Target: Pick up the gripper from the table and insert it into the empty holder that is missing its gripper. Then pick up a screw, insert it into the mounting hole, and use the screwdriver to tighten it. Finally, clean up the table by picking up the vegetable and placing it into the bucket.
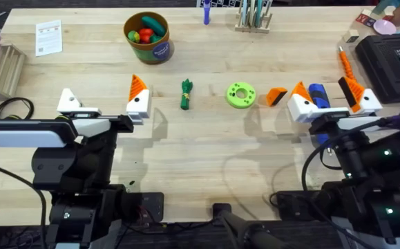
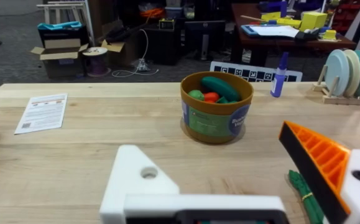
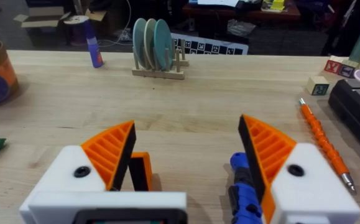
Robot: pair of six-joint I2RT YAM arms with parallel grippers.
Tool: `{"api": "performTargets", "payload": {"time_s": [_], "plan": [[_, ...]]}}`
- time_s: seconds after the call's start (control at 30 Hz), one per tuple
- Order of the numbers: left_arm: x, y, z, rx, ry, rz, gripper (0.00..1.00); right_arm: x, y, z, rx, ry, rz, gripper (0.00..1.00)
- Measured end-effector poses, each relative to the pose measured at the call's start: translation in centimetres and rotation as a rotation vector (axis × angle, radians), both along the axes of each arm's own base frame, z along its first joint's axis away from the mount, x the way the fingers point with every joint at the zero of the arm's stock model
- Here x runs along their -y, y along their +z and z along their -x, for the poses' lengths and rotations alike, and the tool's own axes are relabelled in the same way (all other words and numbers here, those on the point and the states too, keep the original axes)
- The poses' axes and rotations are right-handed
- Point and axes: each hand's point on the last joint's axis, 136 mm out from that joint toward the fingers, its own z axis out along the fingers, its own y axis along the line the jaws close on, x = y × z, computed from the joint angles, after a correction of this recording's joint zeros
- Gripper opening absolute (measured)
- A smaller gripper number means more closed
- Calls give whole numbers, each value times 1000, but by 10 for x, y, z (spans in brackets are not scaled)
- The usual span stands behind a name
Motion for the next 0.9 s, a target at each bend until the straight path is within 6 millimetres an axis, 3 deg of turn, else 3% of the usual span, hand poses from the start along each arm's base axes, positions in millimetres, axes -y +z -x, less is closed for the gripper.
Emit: {"api": "performTargets", "payload": {"time_s": [0.3,0.53,0.6,0.77,0.9], "plan": [[0,5,0,21,1,0,985,0,4,0,17,0,0,993],[0,27,4,50,2,0,985,0,76,6,270,1,-1,994],[0,41,9,37,3,0,985,0,93,10,286,1,-1,992],[0,99,24,-5,0,0,985,0,140,24,231,1,-1,994],[0,130,25,-140,1,-10,985,0,156,26,65,1,0,994]]}}
